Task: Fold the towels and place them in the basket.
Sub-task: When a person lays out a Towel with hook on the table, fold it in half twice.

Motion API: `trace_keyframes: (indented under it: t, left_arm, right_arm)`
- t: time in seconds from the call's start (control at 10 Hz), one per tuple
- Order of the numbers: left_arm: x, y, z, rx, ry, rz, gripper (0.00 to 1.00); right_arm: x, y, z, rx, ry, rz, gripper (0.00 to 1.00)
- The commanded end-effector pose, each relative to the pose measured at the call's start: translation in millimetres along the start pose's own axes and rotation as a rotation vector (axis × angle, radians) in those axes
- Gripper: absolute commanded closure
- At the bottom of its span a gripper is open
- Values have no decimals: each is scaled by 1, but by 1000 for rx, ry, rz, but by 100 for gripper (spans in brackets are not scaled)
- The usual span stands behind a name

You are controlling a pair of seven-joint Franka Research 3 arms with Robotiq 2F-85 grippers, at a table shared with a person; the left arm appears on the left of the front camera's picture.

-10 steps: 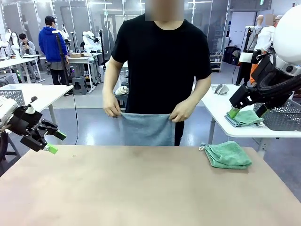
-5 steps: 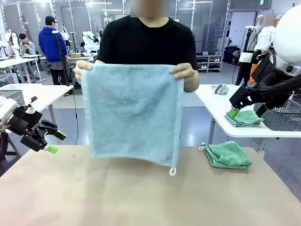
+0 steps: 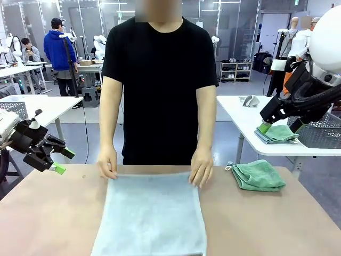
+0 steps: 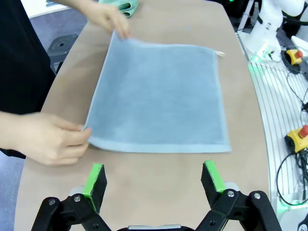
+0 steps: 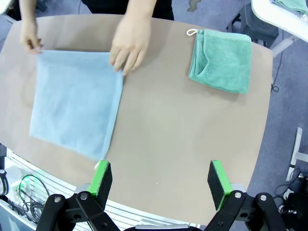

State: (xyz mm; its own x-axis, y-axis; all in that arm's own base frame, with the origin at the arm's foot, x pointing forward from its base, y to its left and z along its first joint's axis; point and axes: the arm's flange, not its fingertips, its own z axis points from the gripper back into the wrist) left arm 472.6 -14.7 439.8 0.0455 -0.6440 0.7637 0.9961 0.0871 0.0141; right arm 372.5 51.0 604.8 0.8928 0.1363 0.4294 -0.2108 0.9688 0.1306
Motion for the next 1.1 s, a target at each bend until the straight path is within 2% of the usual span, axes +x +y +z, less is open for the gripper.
trace_keyframes:
  t: [0.0, 1.0]
  left_arm:
    - [0, 0, 0, 0, -1, 0, 0]
    - [0, 0, 0, 0, -1, 0, 0]
  right_arm:
    - [0, 0, -1, -2, 2, 0, 0]
    - [0, 0, -1, -2, 2, 0, 0]
